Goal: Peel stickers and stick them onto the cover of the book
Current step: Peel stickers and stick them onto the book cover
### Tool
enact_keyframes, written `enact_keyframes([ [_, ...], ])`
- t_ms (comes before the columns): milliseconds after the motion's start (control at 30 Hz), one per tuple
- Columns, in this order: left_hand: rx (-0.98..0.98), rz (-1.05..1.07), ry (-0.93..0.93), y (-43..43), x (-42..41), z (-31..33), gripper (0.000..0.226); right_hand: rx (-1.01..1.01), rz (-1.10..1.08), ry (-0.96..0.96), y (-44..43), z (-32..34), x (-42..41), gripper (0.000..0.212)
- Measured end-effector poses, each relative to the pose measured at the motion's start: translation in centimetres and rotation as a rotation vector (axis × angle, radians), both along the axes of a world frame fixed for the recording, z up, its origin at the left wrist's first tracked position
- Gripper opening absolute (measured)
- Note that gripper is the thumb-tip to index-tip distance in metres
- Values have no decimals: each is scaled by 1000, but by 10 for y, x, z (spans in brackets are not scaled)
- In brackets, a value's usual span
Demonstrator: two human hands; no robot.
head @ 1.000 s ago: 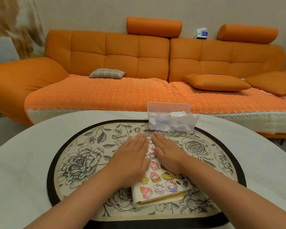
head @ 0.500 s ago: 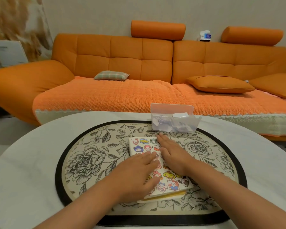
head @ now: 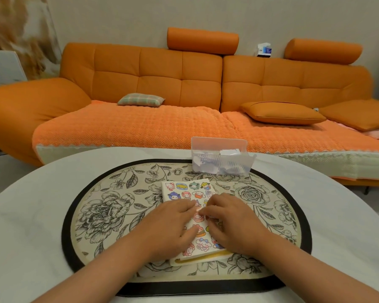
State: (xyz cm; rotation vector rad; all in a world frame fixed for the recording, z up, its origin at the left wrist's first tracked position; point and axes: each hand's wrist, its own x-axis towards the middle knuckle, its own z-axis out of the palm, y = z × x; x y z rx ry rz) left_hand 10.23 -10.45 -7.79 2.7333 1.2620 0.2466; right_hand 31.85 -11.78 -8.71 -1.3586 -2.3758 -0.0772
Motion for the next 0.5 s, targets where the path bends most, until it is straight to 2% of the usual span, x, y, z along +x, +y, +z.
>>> enact_keyframes([
  [200,-43,47,132,-1,-6,-10,96,-19,13,-188,-3,4,-9,46],
  [367,-37,56,147,2,-7,-12,83,19,13,-208,-4,9,-7,39],
  [500,-49,55,150,3,-7,-12,82,22,35,-255,-4,9,-7,38],
])
